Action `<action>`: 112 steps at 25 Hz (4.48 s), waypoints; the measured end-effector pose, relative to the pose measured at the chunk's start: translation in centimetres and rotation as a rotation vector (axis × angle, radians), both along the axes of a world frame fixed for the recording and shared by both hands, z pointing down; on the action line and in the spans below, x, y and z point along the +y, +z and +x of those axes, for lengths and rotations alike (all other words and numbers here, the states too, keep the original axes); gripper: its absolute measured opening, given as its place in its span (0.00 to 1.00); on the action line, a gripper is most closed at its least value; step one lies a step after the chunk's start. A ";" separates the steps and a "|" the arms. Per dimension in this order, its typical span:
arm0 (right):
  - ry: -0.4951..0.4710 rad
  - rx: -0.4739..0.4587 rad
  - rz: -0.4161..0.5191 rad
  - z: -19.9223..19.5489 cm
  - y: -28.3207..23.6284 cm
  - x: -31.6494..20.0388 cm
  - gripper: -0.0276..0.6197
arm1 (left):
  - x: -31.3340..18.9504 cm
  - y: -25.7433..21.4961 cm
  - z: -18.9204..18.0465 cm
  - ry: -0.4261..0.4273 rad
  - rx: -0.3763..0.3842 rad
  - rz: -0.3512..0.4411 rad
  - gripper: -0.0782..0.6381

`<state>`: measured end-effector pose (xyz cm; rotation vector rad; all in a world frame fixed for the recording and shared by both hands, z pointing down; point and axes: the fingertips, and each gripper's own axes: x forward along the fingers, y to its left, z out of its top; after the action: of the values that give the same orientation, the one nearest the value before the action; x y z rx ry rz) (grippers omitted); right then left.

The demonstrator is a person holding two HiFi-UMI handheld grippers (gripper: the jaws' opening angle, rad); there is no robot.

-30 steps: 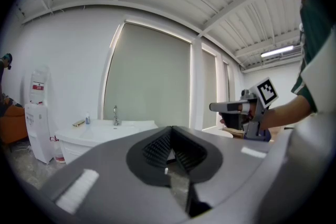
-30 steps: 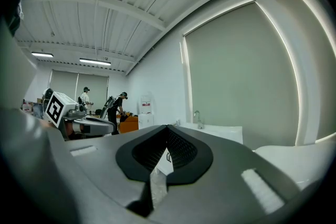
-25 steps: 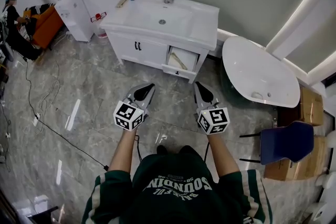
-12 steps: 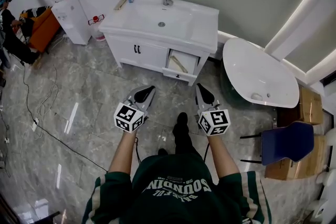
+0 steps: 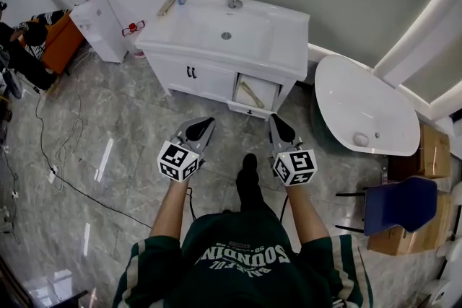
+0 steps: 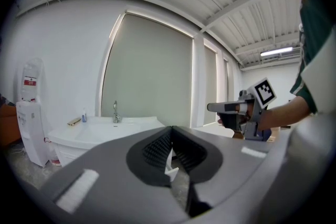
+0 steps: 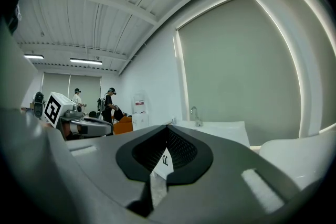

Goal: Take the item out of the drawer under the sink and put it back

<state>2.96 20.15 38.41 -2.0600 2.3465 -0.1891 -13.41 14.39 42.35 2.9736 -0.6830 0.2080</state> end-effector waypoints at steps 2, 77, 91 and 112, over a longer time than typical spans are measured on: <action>0.001 -0.007 -0.009 1.0 0.5 -2.0 0.05 | -1.7 0.3 1.1 0.002 -0.010 -0.005 0.18; -0.236 -0.006 -0.314 11.9 15.5 -30.1 0.07 | -27.4 13.8 17.4 -0.002 -0.056 -0.301 0.18; -0.290 -0.025 -0.474 10.5 22.5 -28.5 0.21 | -26.1 16.8 16.0 -0.003 -0.077 -0.364 0.18; -0.356 0.113 -0.848 11.6 45.0 -31.4 0.25 | -22.1 24.4 11.4 -0.087 -0.136 -0.495 0.18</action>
<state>14.53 -11.24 83.44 -1.8578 3.0263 -1.2989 -1.98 -7.67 66.79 2.4692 -0.6577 0.4967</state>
